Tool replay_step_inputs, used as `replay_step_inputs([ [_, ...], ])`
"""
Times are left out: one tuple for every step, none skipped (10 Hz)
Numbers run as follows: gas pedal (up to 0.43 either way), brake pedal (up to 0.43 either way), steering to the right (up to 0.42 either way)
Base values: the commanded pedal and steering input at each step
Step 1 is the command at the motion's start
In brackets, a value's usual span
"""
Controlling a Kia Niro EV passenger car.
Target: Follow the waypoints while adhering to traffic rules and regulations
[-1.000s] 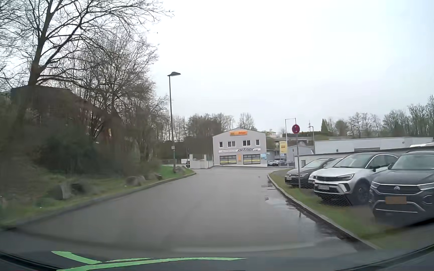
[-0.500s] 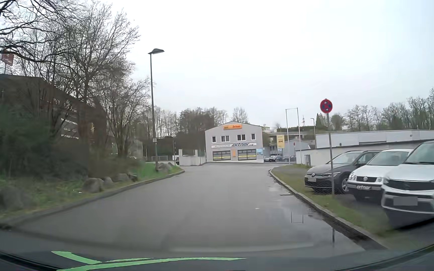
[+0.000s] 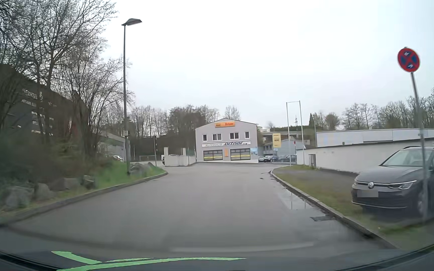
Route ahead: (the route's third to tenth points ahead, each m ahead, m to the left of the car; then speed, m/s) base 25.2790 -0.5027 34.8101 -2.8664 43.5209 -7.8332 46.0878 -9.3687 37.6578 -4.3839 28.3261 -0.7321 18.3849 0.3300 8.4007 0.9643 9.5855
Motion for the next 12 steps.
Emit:
replay_step_inputs([
  [0.0, 0.0, 0.022],
  [0.0, 0.0, 0.022],
  [0.0, 0.0, 0.022],
  [0.0, 0.0, 0.022],
  [0.0, 0.0, 0.022],
  [0.0, 0.0, 0.022],
  [0.0, 0.0, 0.022],
  [0.0, 0.0, 0.022],
  [0.0, 0.0, 0.022],
  [0.0, 0.0, 0.022],
  [0.0, 0.0, 0.022],
  [0.0, 0.0, 0.022],
])
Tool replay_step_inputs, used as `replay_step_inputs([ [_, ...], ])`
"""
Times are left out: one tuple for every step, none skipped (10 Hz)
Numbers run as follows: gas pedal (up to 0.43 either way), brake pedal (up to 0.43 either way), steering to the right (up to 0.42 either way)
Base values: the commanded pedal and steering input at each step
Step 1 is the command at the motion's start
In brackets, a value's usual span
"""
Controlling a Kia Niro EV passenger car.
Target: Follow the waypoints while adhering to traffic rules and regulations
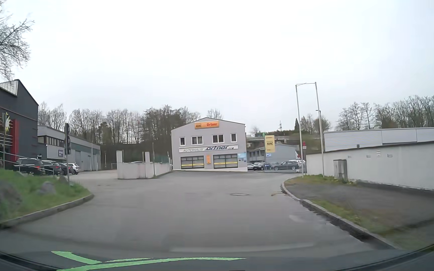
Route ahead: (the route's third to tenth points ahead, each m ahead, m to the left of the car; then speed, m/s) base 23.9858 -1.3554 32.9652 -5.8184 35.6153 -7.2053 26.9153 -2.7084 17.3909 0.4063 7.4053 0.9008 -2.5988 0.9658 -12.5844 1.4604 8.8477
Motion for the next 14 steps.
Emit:
replay_step_inputs([
  [0.0, 0.0, 0.022],
  [0.0, 0.0, 0.022],
  [0.0, 0.0, 0.023],
  [0.0, 0.0, 0.023],
  [0.0, 0.0, 0.024],
  [0.0, 0.012, 0.026],
  [0.0, 0.043, 0.03],
  [0.0, 0.061, 0.036],
  [0.0, 0.073, 0.042],
  [0.0, 0.079, 0.049],
  [0.0, 0.091, 0.054],
  [0.0, 0.098, 0.058],
  [0.0, 0.104, 0.066],
  [0.0, 0.104, 0.072],
])
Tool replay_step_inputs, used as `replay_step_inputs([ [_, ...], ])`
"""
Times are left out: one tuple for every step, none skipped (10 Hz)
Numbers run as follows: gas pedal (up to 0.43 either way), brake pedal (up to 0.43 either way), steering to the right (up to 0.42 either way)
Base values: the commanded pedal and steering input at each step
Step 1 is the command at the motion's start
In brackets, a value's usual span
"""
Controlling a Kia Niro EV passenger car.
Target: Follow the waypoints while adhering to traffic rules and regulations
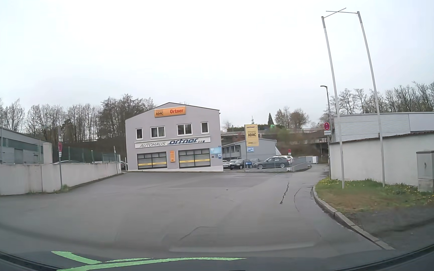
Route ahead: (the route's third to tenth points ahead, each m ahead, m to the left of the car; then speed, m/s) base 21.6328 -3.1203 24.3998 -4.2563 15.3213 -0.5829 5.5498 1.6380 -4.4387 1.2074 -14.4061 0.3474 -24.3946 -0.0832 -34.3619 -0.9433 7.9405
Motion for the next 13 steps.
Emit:
replay_step_inputs([
  [0.0, 0.11, 0.075],
  [0.0, 0.116, 0.077],
  [0.0, 0.116, 0.08],
  [0.0, 0.122, 0.083],
  [0.0, 0.128, 0.084],
  [0.0, 0.128, 0.084],
  [0.0, 0.14, 0.089],
  [0.0, 0.14, 0.094],
  [0.0, 0.152, 0.096],
  [0.0, 0.152, 0.096],
  [0.0, 0.152, 0.098],
  [0.0, 0.165, 0.101],
  [0.0, 0.171, 0.102],
])
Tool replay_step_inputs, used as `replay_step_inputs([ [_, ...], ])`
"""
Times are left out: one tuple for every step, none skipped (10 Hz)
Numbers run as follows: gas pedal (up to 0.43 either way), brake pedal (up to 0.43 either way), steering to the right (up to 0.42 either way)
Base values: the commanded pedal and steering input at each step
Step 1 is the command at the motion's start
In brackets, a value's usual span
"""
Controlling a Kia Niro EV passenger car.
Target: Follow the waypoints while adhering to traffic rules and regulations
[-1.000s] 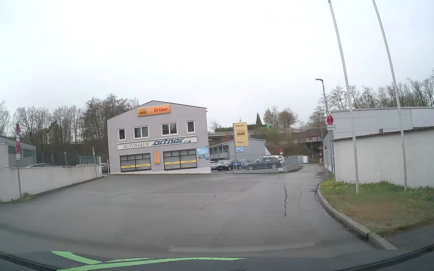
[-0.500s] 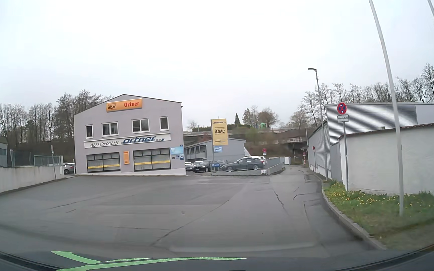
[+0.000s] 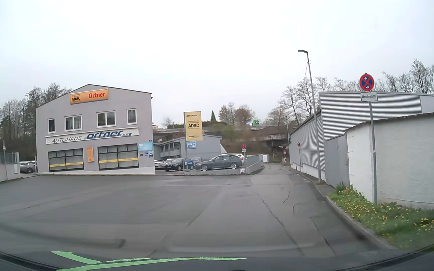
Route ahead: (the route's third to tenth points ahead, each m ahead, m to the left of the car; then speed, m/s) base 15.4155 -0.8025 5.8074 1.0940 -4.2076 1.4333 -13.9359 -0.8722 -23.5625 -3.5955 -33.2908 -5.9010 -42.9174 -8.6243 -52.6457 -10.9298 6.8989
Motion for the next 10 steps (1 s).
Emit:
replay_step_inputs([
  [0.0, 0.171, 0.102],
  [0.0, 0.177, 0.102],
  [0.0, 0.183, 0.102],
  [0.0, 0.195, 0.102],
  [0.0, 0.201, 0.101],
  [0.0, 0.207, 0.1],
  [0.0, 0.207, 0.098],
  [0.0, 0.207, 0.096],
  [0.0, 0.213, 0.093],
  [0.0, 0.213, 0.092],
])
